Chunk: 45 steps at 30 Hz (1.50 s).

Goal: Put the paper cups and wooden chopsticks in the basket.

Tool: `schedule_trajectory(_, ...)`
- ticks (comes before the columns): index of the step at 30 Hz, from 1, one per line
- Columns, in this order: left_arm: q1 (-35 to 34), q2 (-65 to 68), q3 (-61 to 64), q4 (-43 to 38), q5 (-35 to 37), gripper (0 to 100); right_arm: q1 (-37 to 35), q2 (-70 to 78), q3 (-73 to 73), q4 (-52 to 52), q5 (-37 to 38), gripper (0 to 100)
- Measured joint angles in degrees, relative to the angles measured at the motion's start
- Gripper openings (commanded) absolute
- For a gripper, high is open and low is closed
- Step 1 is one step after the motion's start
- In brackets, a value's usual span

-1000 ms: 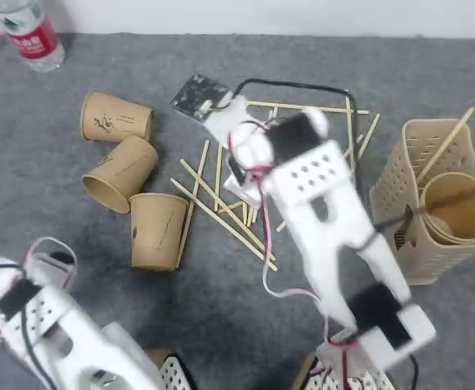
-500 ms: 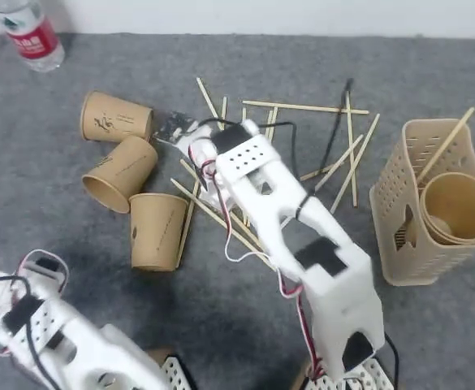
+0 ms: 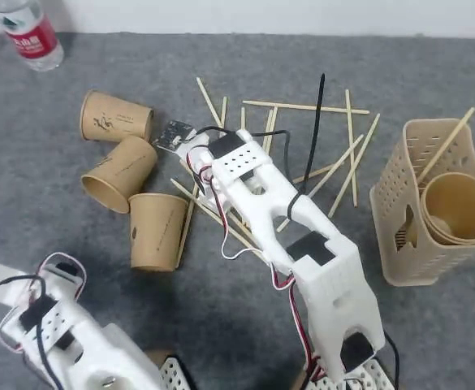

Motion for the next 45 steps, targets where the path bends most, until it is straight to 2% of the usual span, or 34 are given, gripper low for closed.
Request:
schedule_trajectory(9,2.8,0.0,-0.1,0.0,-1.6,14,-2.2,-0.1,0.0,1.1,-1.6,20.9)
schedule_trajectory(14,10.0,-4.7,-1.3,0.2,-1.0,14,-2.7,0.0,0.1,0.0,-1.8,20.9)
schedule_trajectory(18,17.4,-15.0,2.3,5.5,0.2,14,-2.7,0.6,0.1,-0.4,-1.9,20.8)
schedule_trajectory(23,16.8,-34.1,8.6,11.6,0.7,14,-2.6,0.6,0.1,-0.4,-2.2,20.3)
schedule_trajectory(27,16.5,-48.8,10.7,19.3,0.7,14,-2.6,1.1,0.1,-0.5,-2.2,8.8)
schedule_trajectory(30,16.4,-48.5,10.8,20.0,0.2,14,-2.4,2.0,0.1,-1.0,-2.2,0.5)
schedule_trajectory(35,16.4,-48.2,10.8,20.0,-0.1,14,-2.4,2.1,0.1,-1.1,-2.2,3.6)
schedule_trajectory(45,16.5,-48.2,10.8,20.0,-0.1,14,-2.4,2.1,0.1,-1.1,-2.2,0.7)
